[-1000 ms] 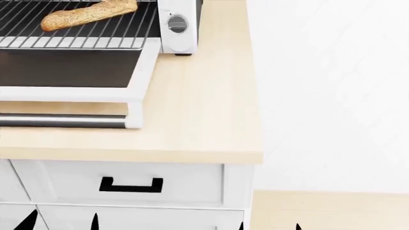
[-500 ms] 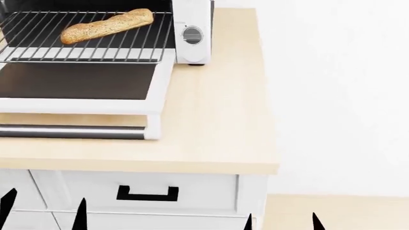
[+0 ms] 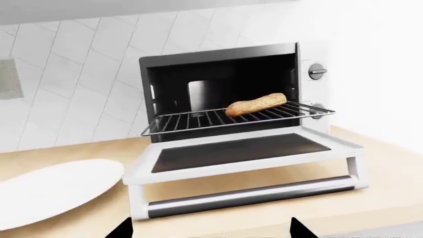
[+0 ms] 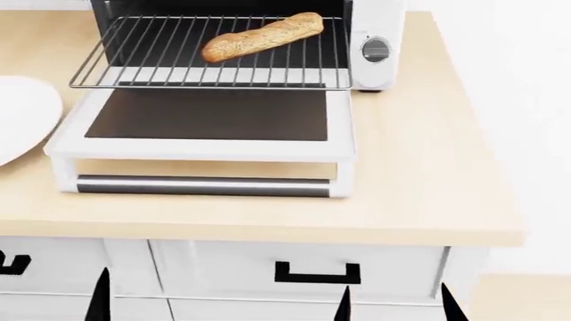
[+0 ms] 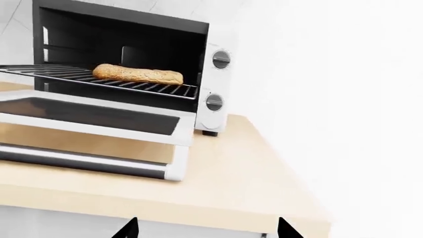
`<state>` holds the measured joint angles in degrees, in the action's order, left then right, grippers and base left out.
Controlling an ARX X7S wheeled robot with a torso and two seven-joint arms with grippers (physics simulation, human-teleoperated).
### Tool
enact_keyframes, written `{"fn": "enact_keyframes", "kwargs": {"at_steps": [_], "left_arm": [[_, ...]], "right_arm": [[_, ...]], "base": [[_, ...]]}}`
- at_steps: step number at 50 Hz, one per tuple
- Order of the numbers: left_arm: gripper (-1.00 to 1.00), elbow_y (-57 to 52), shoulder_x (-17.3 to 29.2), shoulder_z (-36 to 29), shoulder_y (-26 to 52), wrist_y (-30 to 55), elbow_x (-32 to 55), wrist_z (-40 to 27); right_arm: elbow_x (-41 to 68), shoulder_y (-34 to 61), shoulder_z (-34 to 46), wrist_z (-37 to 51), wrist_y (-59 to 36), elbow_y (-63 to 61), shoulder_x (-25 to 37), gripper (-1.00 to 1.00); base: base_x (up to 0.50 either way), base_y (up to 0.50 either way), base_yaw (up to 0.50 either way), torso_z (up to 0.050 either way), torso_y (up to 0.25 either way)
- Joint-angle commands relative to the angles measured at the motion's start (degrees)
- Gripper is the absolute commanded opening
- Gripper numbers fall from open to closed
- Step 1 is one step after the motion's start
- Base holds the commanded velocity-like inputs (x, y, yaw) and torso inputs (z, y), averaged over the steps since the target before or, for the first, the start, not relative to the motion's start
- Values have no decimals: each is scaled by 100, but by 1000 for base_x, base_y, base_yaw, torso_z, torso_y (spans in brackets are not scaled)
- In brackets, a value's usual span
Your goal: Pick the baguette from the rack and place it on the plate on the counter.
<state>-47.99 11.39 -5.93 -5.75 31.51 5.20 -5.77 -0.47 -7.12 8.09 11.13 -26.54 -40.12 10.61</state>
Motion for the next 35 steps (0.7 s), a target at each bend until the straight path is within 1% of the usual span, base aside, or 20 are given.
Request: {"fn": "enact_keyframes", "kwargs": {"at_steps": [1, 9, 16, 19, 21, 26, 27, 29, 31, 33, 35], "left_arm": [[100, -150, 52, 19, 2, 103, 43, -60], [100, -145, 77, -25, -19, 72, 32, -103], [100, -169, 99, -71, -11, 96, 30, -127], [100, -362, 124, -75, 63, 325, 49, -145], [100, -599, 129, -13, 216, 658, 157, -132], [100, -1143, 197, 58, 630, 1437, 296, -152], [100, -1174, 201, 78, 662, 1483, 345, -159], [100, -1197, 355, 34, 755, 1524, 516, -336], [100, -1198, 664, -46, 856, 1495, 905, -747], [100, -1198, 1094, -169, 974, 1388, 1468, -1343], [100, -1198, 1699, -426, 1218, 1222, 2189, -2146]], "right_arm": [[10, 51, 69, 28, -191, -162, 50, 100], [2, 89, 121, 76, -225, -131, 73, 100], [61, 94, 123, 85, -289, -184, 84, 100], [15, 167, 176, 85, -560, -389, 119, 100], [-58, 313, 243, 76, -953, -679, 160, 100], [-159, 598, 370, 48, -1613, -1189, 216, 100], [-163, 620, 380, 50, -1660, -1215, 216, 100], [-181, 680, 421, 43, -1783, -1331, 228, 100], [-220, 774, 482, 43, -1999, -1486, 238, 100], [-241, 817, 513, 50, -2112, -1578, 242, 100], [-262, 889, 539, 48, -2263, -1671, 249, 100]], "base": [[0, 500, 0, 46, 92], [0, 500, 0, 46, 92], [0, 0, 0, 46, 91], [0, 0, 0, 46, 92], [0, 0, 0, 46, 92], [0, 0, 0, 46, 92], [0, 0, 0, 45, 92], [0, 0, 0, 46, 93], [0, 0, 0, 46, 93], [0, 0, 0, 46, 92], [0, 0, 0, 46, 92]]}}
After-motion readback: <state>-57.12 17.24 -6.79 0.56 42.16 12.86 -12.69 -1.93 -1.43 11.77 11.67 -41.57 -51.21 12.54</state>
